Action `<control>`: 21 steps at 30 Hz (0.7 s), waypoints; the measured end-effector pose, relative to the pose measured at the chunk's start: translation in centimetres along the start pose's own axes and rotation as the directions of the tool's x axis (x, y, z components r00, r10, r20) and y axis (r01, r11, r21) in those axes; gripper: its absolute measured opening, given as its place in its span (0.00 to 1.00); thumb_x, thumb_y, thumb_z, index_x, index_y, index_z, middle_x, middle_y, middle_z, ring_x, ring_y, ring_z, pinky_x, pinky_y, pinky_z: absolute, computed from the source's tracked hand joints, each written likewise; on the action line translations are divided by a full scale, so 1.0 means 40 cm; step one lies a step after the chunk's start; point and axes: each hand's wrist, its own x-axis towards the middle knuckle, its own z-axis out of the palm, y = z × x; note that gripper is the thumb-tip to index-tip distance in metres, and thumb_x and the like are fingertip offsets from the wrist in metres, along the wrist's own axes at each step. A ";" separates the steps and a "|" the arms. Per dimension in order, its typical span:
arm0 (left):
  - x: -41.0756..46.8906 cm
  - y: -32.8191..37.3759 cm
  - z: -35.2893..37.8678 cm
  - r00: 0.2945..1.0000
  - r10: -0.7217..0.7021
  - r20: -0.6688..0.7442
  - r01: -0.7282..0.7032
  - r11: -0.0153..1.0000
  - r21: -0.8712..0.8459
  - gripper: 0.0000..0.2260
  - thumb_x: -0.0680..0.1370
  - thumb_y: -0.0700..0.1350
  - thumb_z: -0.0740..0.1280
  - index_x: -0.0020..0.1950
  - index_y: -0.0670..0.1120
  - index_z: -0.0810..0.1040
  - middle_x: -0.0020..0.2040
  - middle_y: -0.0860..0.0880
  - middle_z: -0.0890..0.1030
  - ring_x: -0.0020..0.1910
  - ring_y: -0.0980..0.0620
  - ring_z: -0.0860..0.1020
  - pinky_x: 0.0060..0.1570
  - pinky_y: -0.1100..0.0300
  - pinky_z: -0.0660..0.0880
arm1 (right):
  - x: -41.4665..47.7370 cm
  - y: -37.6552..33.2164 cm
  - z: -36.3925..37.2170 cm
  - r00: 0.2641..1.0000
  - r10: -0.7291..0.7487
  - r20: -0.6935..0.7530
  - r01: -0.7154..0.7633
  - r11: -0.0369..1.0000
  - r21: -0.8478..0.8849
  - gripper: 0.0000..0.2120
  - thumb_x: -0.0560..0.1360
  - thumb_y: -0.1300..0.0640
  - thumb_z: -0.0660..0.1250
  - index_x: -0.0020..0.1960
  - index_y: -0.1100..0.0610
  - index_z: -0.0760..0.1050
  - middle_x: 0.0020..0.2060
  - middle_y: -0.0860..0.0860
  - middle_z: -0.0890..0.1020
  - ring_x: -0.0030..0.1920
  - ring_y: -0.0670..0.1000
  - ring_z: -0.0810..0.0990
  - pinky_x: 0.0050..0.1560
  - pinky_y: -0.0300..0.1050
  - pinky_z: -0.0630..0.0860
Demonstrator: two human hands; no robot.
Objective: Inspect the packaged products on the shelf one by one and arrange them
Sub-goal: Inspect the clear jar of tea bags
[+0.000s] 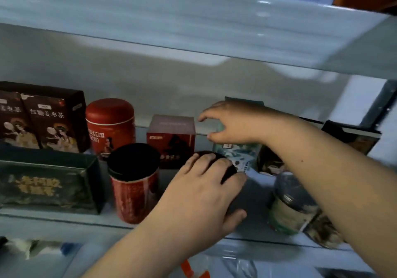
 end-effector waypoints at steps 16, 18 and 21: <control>0.051 0.252 0.072 0.971 -0.241 0.011 0.213 0.837 -0.504 0.34 0.74 0.60 0.68 0.76 0.52 0.61 0.71 0.51 0.65 0.69 0.49 0.71 0.68 0.56 0.70 | -0.516 0.122 0.116 0.893 0.347 -0.288 -0.297 0.933 0.203 0.25 0.78 0.43 0.61 0.75 0.45 0.71 0.72 0.46 0.74 0.71 0.48 0.72 0.73 0.50 0.71; 0.088 0.297 0.135 0.881 -0.302 0.364 0.468 0.670 -0.576 0.49 0.70 0.63 0.74 0.79 0.58 0.44 0.76 0.52 0.58 0.73 0.47 0.68 0.66 0.55 0.70 | -0.570 0.123 0.194 0.852 0.411 -0.324 -0.369 0.911 0.186 0.27 0.79 0.46 0.64 0.77 0.48 0.69 0.75 0.49 0.71 0.77 0.51 0.65 0.80 0.46 0.58; 0.152 0.319 0.222 0.839 -0.348 0.418 0.542 0.481 -0.689 0.58 0.65 0.57 0.82 0.81 0.55 0.44 0.73 0.48 0.70 0.67 0.50 0.74 0.59 0.63 0.70 | -0.620 0.126 0.308 0.790 0.466 -0.398 -0.441 0.883 0.160 0.31 0.73 0.55 0.74 0.75 0.55 0.72 0.72 0.57 0.74 0.77 0.61 0.65 0.74 0.49 0.56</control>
